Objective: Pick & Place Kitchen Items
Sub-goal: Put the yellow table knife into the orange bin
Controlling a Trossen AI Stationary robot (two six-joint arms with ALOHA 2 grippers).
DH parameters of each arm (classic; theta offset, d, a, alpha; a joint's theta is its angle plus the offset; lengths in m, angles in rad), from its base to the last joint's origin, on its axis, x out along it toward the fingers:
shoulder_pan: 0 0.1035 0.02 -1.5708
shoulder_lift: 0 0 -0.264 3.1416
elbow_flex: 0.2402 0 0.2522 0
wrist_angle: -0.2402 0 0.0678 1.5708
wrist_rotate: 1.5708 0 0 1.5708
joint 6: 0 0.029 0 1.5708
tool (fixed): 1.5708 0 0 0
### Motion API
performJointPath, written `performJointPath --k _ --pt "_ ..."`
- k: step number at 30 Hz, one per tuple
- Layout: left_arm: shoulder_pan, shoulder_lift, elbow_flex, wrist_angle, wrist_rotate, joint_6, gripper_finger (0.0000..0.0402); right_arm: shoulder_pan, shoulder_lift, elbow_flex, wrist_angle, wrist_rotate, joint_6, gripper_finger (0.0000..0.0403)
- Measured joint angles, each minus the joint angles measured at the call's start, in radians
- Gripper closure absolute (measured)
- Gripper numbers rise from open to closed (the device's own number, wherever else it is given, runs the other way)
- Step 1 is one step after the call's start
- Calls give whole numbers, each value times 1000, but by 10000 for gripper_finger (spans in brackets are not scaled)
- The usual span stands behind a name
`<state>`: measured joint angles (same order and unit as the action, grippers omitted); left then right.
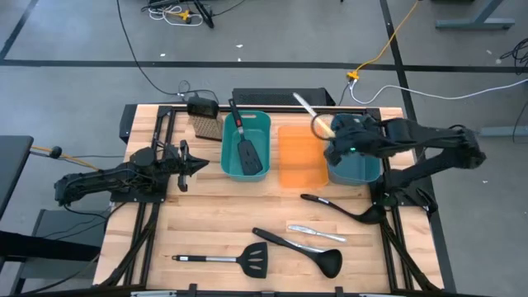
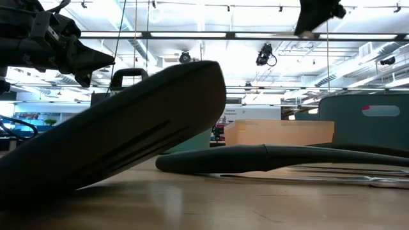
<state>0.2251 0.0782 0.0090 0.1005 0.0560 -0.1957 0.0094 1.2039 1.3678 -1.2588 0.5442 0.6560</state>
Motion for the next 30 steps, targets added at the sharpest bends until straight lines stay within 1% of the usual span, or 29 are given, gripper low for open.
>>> performJointPath --k 3,7,14,15,22,26,30 --pt "0 0 0 0 0 1 388 -35 66 0 -28 -84 17 312" --pt "0 0 0 0 0 2 388 -73 157 0 -16 -149 12 312" --pt "0 0 0 3 -2 8 388 -126 309 0 13 -135 43 312" --pt "0 0 0 3 -2 5 388 -127 327 0 10 -144 50 313" --pt "0 0 0 3 -2 4 388 -128 443 0 0 -290 74 312" --pt "0 0 0 4 -3 6 388 -128 490 0 0 -303 95 313" --pt "0 0 0 6 -3 8 388 -135 523 0 38 -321 105 312"
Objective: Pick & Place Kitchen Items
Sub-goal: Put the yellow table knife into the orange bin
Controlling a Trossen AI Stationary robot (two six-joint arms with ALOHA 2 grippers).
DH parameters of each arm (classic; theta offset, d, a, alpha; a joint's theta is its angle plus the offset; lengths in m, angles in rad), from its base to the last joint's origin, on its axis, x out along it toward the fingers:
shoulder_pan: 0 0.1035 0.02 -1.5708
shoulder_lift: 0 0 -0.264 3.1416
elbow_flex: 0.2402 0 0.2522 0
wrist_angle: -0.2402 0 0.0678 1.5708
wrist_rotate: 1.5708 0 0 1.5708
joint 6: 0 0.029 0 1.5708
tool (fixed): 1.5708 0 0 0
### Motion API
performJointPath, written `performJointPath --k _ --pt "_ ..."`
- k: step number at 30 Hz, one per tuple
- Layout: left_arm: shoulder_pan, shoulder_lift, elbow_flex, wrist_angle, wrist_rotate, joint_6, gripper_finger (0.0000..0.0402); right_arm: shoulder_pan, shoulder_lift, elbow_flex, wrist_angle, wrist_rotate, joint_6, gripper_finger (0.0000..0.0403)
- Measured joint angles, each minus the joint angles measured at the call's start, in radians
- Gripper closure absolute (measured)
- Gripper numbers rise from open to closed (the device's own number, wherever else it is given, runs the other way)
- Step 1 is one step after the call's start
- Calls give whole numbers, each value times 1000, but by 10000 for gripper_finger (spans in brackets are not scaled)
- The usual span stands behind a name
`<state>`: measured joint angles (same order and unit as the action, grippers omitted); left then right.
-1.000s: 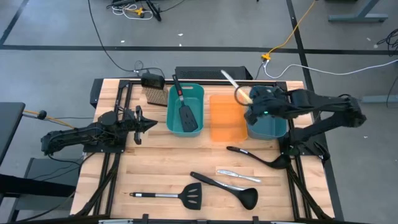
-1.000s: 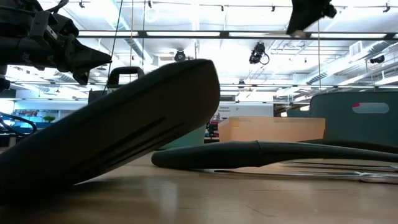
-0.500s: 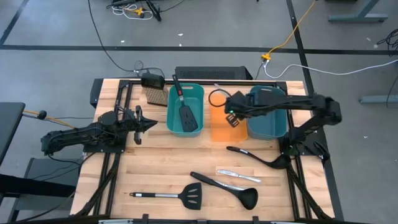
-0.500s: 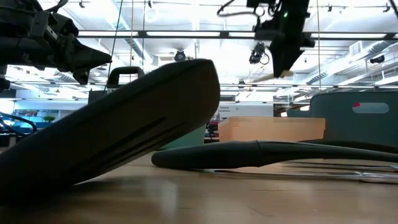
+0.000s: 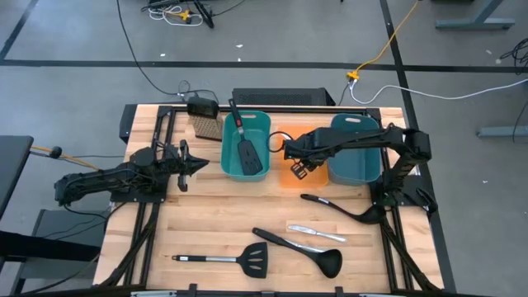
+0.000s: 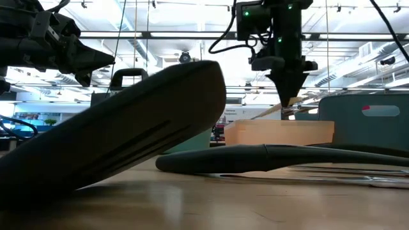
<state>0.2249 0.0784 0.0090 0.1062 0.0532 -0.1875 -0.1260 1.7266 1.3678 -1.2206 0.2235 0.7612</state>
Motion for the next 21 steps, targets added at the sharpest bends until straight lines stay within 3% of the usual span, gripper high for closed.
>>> performJointPath --k 21 --pt "0 0 0 2 0 -2 388 3 109 -26 114 9 99 313"
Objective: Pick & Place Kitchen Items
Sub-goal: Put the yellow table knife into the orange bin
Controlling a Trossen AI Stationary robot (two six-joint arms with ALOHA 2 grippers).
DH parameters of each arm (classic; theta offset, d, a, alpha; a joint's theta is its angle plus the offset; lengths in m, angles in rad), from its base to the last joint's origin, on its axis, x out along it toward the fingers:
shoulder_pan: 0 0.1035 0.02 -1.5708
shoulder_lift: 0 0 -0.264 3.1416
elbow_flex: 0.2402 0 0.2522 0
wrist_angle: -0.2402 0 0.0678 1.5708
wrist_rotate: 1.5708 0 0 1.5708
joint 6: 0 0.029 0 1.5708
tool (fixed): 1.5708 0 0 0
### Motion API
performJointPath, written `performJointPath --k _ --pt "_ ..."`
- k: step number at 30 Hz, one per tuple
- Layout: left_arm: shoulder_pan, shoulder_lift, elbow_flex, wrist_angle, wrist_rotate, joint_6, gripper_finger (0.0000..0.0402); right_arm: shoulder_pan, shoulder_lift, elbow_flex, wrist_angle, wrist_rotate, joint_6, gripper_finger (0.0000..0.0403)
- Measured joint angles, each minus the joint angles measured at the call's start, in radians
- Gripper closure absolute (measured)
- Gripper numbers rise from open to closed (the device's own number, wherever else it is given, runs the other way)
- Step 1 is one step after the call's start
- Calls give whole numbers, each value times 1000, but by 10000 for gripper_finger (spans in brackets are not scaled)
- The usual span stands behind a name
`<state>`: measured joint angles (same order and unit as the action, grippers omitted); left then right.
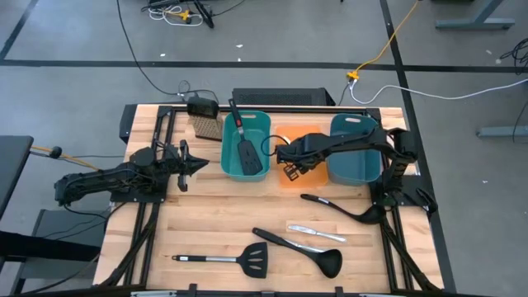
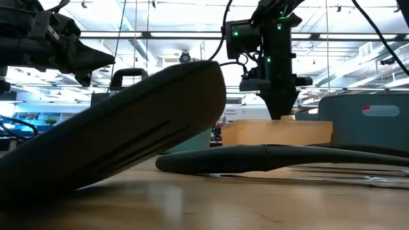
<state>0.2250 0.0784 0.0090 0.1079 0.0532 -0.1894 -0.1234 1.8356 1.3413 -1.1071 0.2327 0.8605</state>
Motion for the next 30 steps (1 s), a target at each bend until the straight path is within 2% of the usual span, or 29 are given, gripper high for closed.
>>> performJointPath --k 12,26,30 --pt "0 0 0 0 0 2 388 -4 1 -124 157 -23 -5 311" --pt "0 0 0 0 0 2 388 -18 1 -136 211 -5 -50 307" --pt "0 0 0 0 0 2 388 -20 1 -151 241 -29 -57 308"
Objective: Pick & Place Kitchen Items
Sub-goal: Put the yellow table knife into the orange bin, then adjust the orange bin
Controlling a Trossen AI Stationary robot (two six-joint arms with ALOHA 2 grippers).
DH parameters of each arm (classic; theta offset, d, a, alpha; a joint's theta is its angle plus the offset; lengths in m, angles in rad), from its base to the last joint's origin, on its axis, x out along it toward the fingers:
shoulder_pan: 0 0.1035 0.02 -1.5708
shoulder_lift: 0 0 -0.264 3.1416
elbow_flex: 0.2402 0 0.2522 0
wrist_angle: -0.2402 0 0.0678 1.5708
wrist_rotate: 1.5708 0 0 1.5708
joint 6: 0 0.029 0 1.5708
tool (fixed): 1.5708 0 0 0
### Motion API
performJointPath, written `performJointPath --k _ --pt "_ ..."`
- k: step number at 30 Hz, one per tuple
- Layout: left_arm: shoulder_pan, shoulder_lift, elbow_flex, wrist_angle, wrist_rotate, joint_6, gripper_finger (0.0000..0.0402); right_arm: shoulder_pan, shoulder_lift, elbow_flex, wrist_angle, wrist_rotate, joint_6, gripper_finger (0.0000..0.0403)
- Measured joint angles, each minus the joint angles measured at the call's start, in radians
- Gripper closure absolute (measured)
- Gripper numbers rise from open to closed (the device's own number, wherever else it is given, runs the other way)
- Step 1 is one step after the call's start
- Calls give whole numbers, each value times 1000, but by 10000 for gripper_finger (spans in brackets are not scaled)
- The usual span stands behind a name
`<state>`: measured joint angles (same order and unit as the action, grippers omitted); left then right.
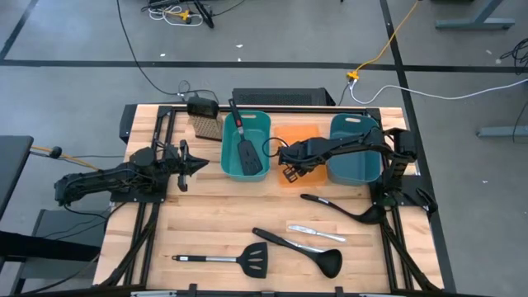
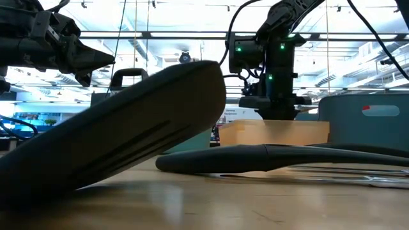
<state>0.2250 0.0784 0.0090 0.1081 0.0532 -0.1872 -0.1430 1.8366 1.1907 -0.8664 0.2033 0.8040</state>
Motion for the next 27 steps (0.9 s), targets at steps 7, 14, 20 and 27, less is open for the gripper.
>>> performJointPath --k 7,14,20,27 --pt "0 0 0 0 0 0 388 -1 0 -103 159 -61 5 304" --pt "0 0 0 0 0 0 388 -4 -11 -135 195 -78 1 303" --pt "0 0 0 0 0 0 388 -4 -24 -138 209 -86 -34 286" --pt "0 0 0 0 0 0 388 -6 -37 -139 211 -86 -54 249"
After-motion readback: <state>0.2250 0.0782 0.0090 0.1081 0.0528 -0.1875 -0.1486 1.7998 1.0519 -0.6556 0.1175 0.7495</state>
